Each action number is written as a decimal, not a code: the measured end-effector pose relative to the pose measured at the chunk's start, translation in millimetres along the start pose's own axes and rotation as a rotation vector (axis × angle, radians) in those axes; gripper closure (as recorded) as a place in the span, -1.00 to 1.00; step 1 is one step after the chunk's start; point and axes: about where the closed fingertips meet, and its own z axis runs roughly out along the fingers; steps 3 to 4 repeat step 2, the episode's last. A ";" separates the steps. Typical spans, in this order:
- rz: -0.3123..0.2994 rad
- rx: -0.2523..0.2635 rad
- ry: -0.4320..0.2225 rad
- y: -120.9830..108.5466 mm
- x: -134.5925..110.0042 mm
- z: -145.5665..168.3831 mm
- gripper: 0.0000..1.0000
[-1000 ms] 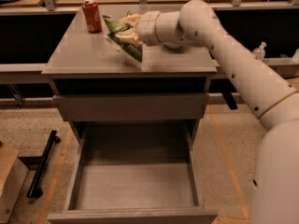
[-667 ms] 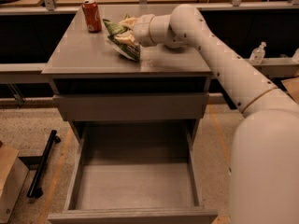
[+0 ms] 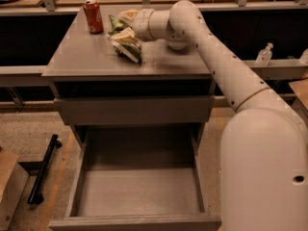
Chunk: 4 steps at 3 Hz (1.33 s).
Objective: Pick green jalapeno chip bag from middle drawer and place on counter
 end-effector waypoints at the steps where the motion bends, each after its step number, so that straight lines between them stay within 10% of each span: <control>1: 0.001 -0.005 -0.003 2.4 -0.8 3.2 -1.00; 4: 0.001 -0.005 -0.003 2.4 -0.9 3.3 -1.00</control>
Offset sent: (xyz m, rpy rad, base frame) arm -0.0004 0.0031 -0.0014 -0.0002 0.0018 0.0041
